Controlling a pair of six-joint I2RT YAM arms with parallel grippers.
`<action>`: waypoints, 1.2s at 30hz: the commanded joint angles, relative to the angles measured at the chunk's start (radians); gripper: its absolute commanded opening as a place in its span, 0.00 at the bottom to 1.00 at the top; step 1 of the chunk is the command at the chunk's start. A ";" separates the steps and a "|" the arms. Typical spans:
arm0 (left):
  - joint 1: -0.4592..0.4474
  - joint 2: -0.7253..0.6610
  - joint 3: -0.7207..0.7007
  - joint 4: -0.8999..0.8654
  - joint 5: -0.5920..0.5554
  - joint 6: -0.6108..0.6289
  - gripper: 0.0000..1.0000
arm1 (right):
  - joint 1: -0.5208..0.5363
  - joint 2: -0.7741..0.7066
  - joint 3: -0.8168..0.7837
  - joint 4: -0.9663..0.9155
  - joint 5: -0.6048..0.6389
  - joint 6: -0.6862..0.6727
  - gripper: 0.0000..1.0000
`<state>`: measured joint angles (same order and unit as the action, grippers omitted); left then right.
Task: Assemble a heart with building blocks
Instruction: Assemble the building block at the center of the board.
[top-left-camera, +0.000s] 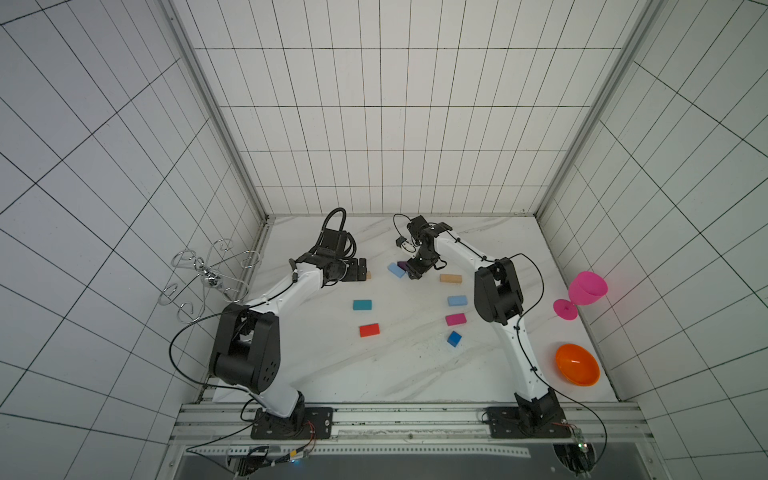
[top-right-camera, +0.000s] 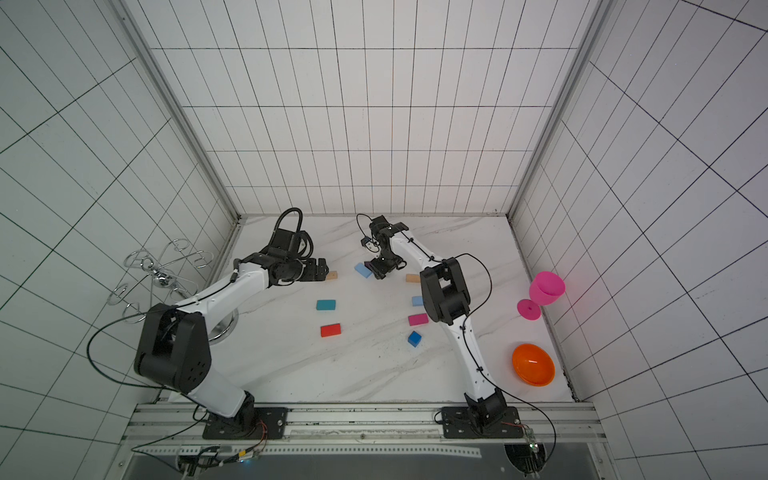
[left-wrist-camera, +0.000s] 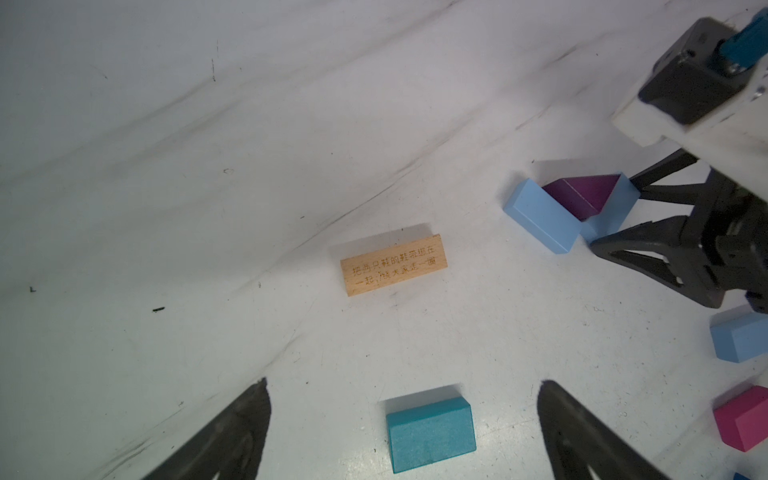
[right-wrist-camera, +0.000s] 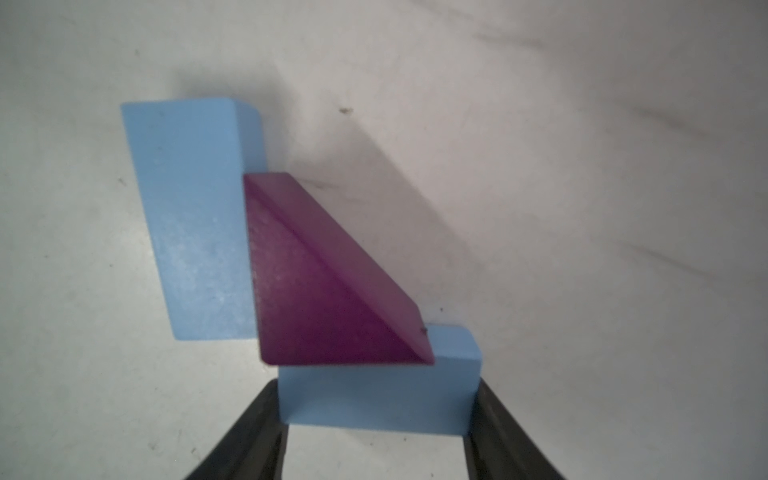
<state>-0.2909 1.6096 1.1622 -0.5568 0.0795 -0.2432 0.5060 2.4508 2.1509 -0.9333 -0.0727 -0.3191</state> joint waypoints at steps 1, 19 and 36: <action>0.002 -0.002 -0.008 0.021 -0.004 0.007 0.98 | 0.007 0.043 0.018 -0.004 0.035 0.009 0.56; 0.001 -0.005 -0.017 0.021 0.006 0.001 0.98 | -0.019 -0.003 -0.019 -0.039 -0.037 0.011 0.99; 0.004 0.050 0.102 -0.053 -0.046 -0.067 0.98 | -0.127 -0.338 -0.200 -0.020 -0.227 0.083 0.99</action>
<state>-0.2909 1.6234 1.2072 -0.5938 0.0608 -0.2646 0.4347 2.2024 2.0129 -0.9455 -0.2638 -0.2874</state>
